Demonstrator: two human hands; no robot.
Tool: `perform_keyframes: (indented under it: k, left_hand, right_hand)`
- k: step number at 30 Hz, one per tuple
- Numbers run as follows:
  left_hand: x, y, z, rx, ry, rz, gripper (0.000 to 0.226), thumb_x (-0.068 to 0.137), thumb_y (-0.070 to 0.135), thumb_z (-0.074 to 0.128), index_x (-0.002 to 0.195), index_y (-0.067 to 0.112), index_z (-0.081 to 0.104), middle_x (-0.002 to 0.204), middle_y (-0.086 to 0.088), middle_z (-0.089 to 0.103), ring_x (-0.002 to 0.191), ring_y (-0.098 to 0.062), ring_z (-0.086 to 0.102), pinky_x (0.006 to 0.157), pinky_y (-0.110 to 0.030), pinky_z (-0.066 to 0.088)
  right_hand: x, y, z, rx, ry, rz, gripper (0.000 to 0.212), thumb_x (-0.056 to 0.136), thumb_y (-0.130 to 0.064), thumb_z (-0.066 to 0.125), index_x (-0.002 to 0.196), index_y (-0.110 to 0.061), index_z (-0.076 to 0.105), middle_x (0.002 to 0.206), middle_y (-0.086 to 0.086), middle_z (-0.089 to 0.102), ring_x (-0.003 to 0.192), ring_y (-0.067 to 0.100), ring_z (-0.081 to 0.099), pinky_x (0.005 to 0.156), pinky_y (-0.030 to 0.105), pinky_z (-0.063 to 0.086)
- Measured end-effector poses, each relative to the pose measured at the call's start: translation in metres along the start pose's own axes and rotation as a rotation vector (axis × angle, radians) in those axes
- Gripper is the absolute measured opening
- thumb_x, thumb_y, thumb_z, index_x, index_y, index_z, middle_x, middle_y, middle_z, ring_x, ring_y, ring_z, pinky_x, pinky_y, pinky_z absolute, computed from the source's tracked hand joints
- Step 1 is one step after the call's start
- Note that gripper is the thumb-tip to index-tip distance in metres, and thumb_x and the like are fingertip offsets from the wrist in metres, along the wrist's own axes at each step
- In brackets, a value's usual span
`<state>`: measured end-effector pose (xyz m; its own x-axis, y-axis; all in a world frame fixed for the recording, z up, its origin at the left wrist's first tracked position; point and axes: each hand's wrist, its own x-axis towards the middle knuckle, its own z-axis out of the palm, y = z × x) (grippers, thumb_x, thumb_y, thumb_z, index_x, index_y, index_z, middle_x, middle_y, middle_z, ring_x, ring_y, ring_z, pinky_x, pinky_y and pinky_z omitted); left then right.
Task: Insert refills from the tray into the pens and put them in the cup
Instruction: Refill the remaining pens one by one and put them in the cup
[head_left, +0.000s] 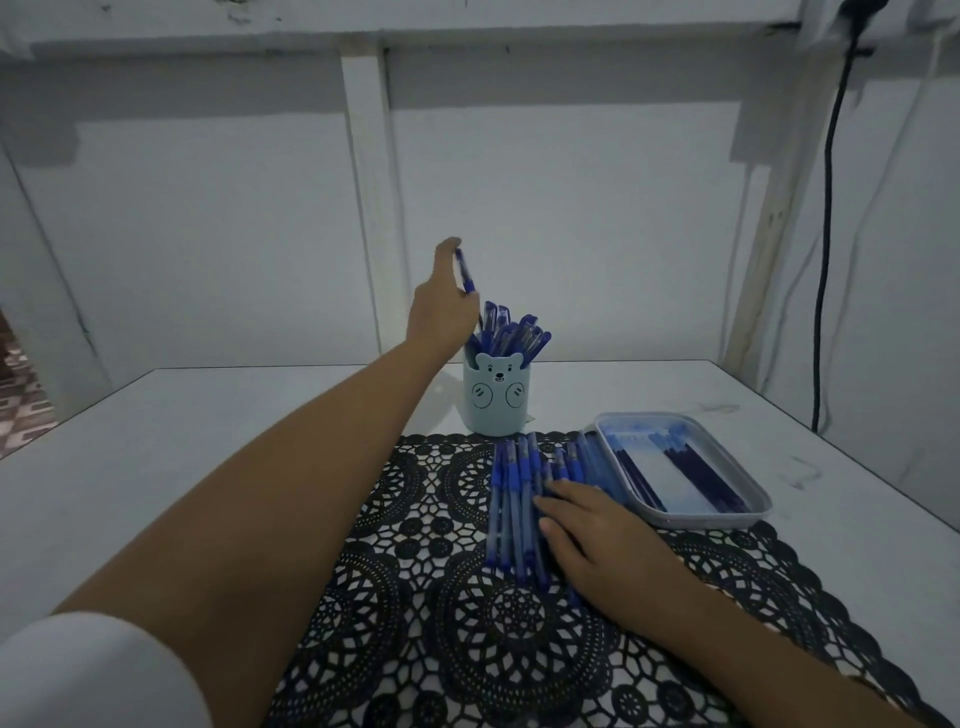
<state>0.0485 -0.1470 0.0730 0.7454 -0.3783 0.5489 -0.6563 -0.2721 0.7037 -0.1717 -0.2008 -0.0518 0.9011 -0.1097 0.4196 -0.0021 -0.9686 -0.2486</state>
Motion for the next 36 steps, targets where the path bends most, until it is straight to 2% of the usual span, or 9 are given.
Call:
perform_keyframes:
  k: [6,9,13,15,19,23,30,34,36]
  left_hand:
    - [0.000,-0.013,0.008,0.458,-0.159,0.077,0.038,0.090,0.016,0.039,0.124,0.024,0.055,0.118,-0.011,0.053,0.105,-0.030,0.051,0.091,-0.043,0.042]
    - [-0.002,-0.014,0.006,0.455,-0.171,0.118,0.044,0.089,0.013,0.039,0.130,0.023,0.051,0.126,-0.011,0.043,0.113,-0.028,0.044,0.096,-0.043,0.038]
    - [-0.017,-0.014,-0.006,0.276,-0.030,0.150,0.043,0.090,0.014,0.041,0.133,0.018,0.044,0.126,-0.012,0.041,0.109,-0.025,0.046,0.095,-0.043,0.041]
    - [-0.036,-0.013,-0.010,0.217,0.026,0.135,0.037,0.091,0.015,0.041,0.127,0.017,0.047,0.119,-0.010,0.047,0.093,-0.020,0.052,0.083,-0.037,0.046]
    - [-0.086,-0.024,-0.008,0.270,-0.137,0.039,0.021,0.093,0.022,0.043,0.110,0.018,0.053,0.101,0.000,0.058,0.065,-0.009,0.054,0.066,-0.032,0.051]
    - [-0.121,-0.037,0.006,0.442,-0.473,-0.125,0.020,0.091,0.035,0.047,0.099,0.021,0.058,0.099,0.003,0.062,0.084,-0.014,0.059,0.076,-0.033,0.051]
    - [-0.133,-0.037,0.011,0.573,-0.554,-0.116,0.031,0.086,0.046,0.047,0.083,0.015,0.051,0.103,-0.009,0.056,0.099,-0.024,0.052,0.086,-0.041,0.046]
    - [-0.133,-0.031,0.003,0.561,-0.598,-0.121,0.033,0.087,0.039,0.050,0.086,0.007,0.058,0.105,-0.012,0.053,0.096,-0.026,0.054,0.086,-0.039,0.046]
    - [-0.132,-0.029,-0.001,0.520,-0.619,-0.137,0.032,0.085,0.034,0.054,0.083,0.003,0.060,0.094,-0.012,0.057,0.086,-0.025,0.057,0.079,-0.036,0.049]
  right_hand:
    - [0.000,-0.001,-0.001,0.009,-0.008,0.004,0.040,0.099,-0.032,0.032,0.137,-0.023,0.040,0.144,-0.009,0.035,0.132,0.002,0.027,0.102,0.009,0.001]
    - [-0.001,-0.001,-0.002,0.012,-0.011,0.007,0.040,0.099,-0.032,0.032,0.137,-0.023,0.040,0.144,-0.009,0.035,0.132,0.002,0.027,0.103,0.010,0.000]
    - [-0.002,-0.002,-0.004,0.008,-0.017,0.012,0.040,0.099,-0.032,0.032,0.137,-0.023,0.041,0.143,-0.009,0.036,0.131,0.002,0.028,0.102,0.010,-0.003]
    - [-0.002,-0.002,-0.003,0.014,-0.008,0.020,0.039,0.099,-0.031,0.032,0.136,-0.023,0.043,0.142,-0.008,0.038,0.130,0.002,0.029,0.102,0.011,-0.004]
    - [-0.001,-0.002,-0.002,0.056,0.023,0.055,0.038,0.098,-0.032,0.033,0.131,-0.020,0.050,0.137,-0.006,0.046,0.127,0.005,0.036,0.108,0.017,0.002]
    - [-0.001,-0.002,-0.002,0.103,0.079,0.068,0.047,0.090,-0.036,0.030,0.118,-0.015,0.062,0.122,-0.003,0.058,0.113,0.007,0.048,0.108,0.030,0.029]
    - [-0.001,-0.002,-0.003,0.128,0.125,0.071,0.053,0.088,-0.042,0.027,0.107,-0.013,0.067,0.109,-0.004,0.063,0.098,-0.001,0.046,0.099,0.029,0.037]
    - [-0.001,-0.003,-0.005,0.129,0.107,0.084,0.044,0.088,-0.034,0.034,0.109,-0.013,0.066,0.109,-0.004,0.062,0.100,0.003,0.049,0.101,0.029,0.036]
    - [-0.001,-0.003,-0.005,0.127,0.096,0.083,0.044,0.088,-0.034,0.034,0.109,-0.013,0.066,0.109,-0.004,0.062,0.100,0.004,0.050,0.100,0.028,0.036]
